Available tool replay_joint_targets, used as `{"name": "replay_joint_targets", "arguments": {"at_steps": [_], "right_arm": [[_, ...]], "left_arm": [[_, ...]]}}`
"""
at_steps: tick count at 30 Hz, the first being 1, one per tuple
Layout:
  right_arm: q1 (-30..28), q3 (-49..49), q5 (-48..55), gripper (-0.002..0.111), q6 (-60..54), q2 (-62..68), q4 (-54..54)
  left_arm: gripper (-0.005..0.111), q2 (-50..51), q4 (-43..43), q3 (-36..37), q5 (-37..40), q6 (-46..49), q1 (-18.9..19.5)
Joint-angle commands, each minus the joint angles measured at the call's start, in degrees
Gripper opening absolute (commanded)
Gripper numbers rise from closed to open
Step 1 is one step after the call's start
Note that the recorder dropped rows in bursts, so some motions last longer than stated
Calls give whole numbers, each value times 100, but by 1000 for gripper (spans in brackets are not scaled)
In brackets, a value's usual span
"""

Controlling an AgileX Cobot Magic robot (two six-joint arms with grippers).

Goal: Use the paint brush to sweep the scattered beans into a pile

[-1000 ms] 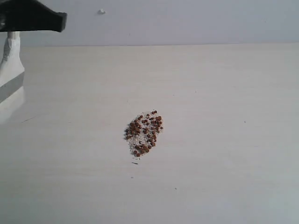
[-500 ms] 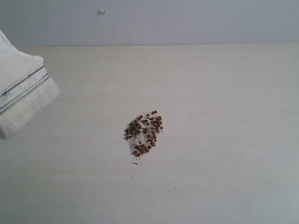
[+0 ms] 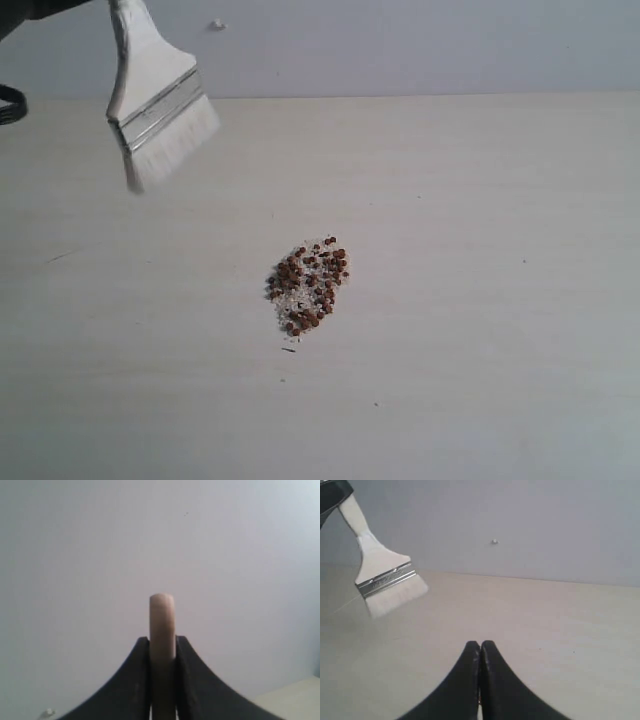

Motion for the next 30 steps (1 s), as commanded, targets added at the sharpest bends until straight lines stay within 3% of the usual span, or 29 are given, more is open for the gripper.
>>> {"name": "replay_joint_targets", "arguments": {"at_steps": [1, 6, 9, 11, 18, 30], "right_arm": [[12, 23, -4, 0, -7, -10, -16], [12, 23, -4, 0, -7, -10, -16], [12, 23, -4, 0, -7, -10, -16], [12, 23, -4, 0, -7, -10, -16], [12, 23, -4, 0, -7, -10, -16], [12, 23, -4, 0, -7, -10, -16]], "left_arm": [[0, 615, 3095, -540, -366, -2554, 1124], [0, 1424, 6490, -1431, -1834, -4857, 2265], [0, 2018, 7431, -2008, -3050, -5383, 2717], [0, 2374, 7763, -2422, -3050, -5635, 2846], [0, 3301, 8687, -3619, -3050, -5917, 2689], [0, 4688, 8712, -4957, -3050, -5855, 2058]]}}
